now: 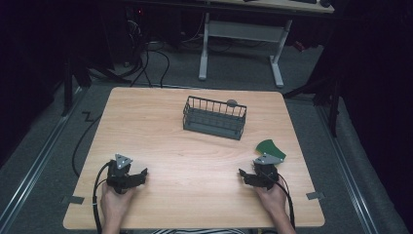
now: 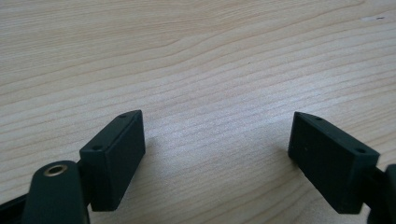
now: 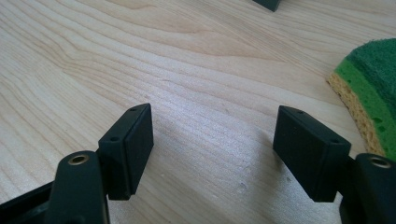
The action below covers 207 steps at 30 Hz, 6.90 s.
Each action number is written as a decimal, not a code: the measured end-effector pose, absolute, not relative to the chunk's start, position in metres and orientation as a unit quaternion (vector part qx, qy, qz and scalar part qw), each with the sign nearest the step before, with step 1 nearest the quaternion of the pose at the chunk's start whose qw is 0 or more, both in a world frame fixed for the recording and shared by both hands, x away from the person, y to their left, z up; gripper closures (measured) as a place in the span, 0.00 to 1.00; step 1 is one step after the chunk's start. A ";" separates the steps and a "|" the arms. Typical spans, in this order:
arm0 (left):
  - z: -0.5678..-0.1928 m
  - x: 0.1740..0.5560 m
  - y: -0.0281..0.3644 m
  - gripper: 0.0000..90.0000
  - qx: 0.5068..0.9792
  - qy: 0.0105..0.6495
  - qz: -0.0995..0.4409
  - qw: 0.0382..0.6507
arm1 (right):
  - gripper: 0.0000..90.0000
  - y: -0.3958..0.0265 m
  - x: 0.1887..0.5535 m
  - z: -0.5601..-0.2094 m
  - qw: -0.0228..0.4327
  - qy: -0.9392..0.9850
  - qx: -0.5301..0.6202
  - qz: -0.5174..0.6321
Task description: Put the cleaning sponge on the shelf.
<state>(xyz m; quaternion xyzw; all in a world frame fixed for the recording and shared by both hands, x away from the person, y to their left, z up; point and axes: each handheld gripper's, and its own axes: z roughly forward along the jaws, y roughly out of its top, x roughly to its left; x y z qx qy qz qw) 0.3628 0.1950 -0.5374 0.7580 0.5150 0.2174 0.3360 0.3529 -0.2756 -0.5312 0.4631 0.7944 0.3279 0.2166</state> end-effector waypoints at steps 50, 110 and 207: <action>-0.492 0.393 0.155 0.49 0.774 0.464 0.220 0.370 | 0.67 -0.289 0.352 -0.486 0.238 0.727 0.485 0.425; -0.500 0.525 0.045 0.68 0.792 0.462 0.201 0.344 | 0.78 -0.266 0.465 -0.493 0.205 0.755 0.537 0.315; -0.499 0.424 0.087 0.97 0.808 0.427 0.187 0.361 | 0.96 -0.241 0.368 -0.492 0.165 0.816 0.452 0.321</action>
